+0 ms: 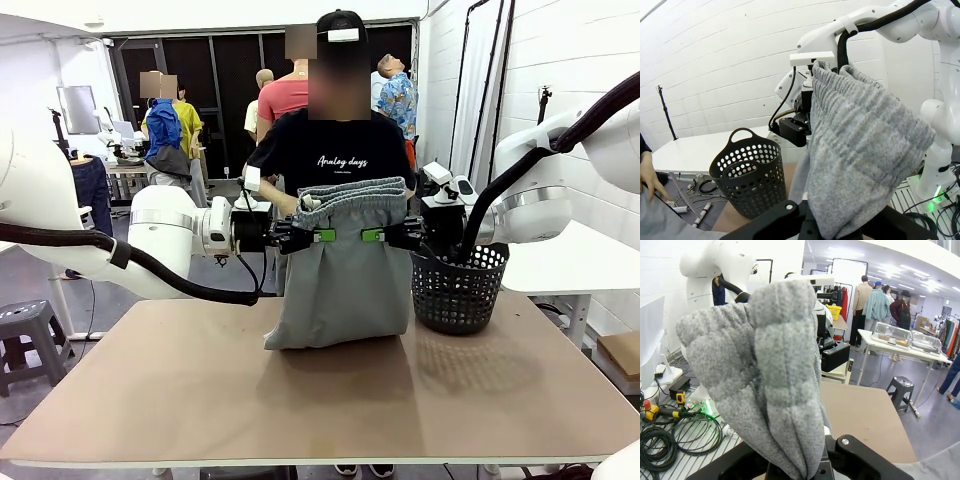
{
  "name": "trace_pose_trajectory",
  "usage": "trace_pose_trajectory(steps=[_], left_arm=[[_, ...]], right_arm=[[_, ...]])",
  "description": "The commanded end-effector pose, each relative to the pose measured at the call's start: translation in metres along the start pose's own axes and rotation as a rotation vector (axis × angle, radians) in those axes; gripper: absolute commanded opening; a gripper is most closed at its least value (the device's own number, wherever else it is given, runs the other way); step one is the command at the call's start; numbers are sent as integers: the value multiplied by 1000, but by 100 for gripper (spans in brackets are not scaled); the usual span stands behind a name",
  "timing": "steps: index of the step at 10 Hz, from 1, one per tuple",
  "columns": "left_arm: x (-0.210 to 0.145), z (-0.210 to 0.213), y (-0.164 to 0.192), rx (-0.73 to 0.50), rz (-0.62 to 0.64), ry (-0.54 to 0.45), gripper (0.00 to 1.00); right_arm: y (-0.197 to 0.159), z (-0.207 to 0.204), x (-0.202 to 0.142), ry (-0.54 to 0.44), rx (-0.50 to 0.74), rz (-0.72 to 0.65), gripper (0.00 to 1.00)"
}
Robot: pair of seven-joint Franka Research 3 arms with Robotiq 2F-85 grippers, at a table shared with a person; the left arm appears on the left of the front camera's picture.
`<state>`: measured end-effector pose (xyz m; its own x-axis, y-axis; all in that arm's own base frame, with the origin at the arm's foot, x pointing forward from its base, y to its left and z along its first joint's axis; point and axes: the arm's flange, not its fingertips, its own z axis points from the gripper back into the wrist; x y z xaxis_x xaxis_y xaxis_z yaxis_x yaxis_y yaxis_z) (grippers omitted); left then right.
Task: Fold the training pants.
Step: Release the ends of the Training pants and then grab the overlapped ends.
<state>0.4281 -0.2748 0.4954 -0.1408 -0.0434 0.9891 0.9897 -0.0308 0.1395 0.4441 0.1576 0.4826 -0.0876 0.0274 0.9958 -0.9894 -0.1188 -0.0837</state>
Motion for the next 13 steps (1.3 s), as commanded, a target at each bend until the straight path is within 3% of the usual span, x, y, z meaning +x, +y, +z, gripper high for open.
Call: trace_pose_trajectory(steps=[1, 13], left_arm=[[2, 0, -1, 1, 1, -2, 0], [2, 0, -1, 1, 1, -2, 0]], right_arm=[[1, -1, 0, -8, 6, 8, 0], [1, -1, 0, -8, 6, 8, 0]])
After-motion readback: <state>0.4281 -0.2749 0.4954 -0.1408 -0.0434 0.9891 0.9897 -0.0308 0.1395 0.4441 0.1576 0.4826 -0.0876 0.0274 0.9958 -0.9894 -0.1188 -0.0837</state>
